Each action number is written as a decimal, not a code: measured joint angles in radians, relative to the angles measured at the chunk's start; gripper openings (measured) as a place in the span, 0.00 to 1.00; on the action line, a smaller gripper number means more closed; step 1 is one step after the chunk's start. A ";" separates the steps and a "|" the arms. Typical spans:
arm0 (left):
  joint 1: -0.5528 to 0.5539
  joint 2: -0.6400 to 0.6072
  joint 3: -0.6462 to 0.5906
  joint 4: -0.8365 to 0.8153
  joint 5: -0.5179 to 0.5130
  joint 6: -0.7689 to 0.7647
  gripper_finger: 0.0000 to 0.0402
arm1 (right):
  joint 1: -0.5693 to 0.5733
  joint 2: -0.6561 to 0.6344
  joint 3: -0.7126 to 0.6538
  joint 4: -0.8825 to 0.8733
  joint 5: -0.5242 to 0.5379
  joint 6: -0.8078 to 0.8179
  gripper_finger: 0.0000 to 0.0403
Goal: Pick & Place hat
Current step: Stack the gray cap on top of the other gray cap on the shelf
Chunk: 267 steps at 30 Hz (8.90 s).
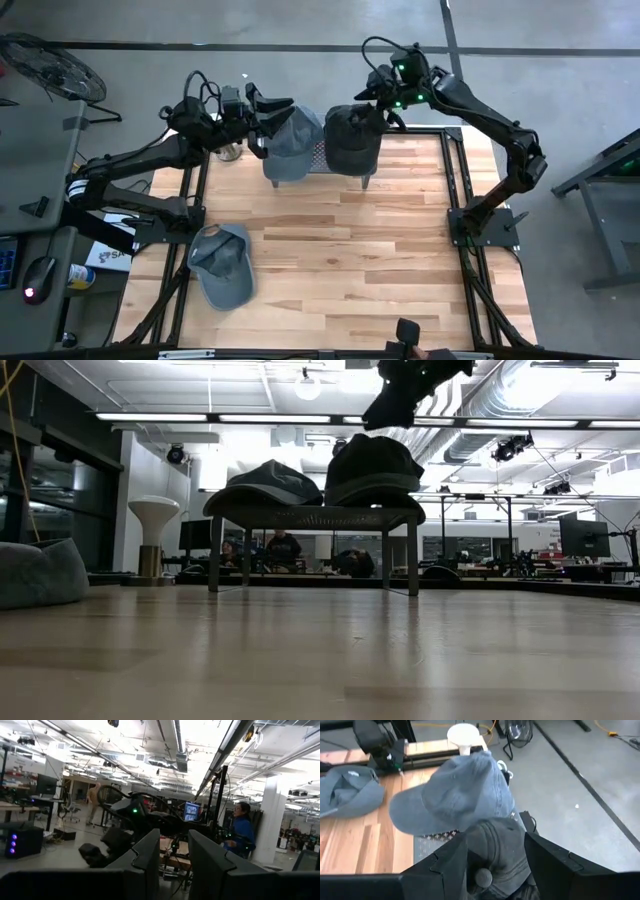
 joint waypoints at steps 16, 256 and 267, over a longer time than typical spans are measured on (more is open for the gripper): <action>0.000 -0.203 0.000 -0.614 -0.029 -0.051 0.25 | 0.023 -0.188 0.000 0.076 -0.017 0.131 0.47; -0.817 0.414 0.790 -1.144 -0.789 -0.401 0.01 | 0.603 -0.353 0.000 -0.013 0.157 0.140 0.05; -0.818 0.410 0.789 -1.166 -0.900 -0.299 0.17 | 0.603 -0.353 0.000 -0.074 0.217 0.201 0.05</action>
